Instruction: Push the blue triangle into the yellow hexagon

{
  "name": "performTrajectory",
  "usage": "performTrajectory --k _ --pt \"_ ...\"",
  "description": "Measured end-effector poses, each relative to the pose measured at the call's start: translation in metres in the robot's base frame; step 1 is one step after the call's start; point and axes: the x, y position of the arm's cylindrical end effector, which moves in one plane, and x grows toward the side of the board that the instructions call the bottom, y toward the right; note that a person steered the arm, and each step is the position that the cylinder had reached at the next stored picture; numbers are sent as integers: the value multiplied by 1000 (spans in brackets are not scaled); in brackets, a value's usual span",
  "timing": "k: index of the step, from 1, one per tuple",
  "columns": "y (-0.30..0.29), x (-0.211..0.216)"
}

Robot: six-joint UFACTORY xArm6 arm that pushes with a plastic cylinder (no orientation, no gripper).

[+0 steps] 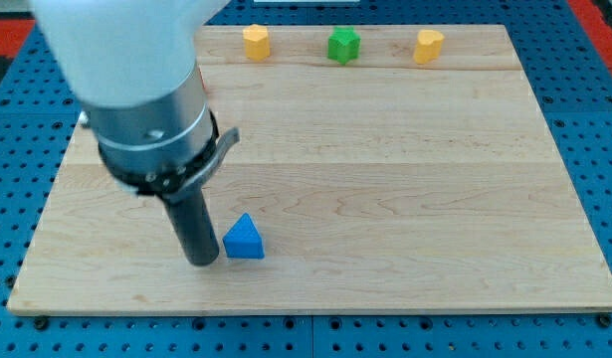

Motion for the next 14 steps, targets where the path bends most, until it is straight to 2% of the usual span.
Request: performTrajectory --k 1,2,3,4,8,11,14 --pt "34 5" --pt "55 -30" --pt "53 -88" --pt "46 -116" --pt "-11 -196" --pt "29 -287" --pt "5 -298"
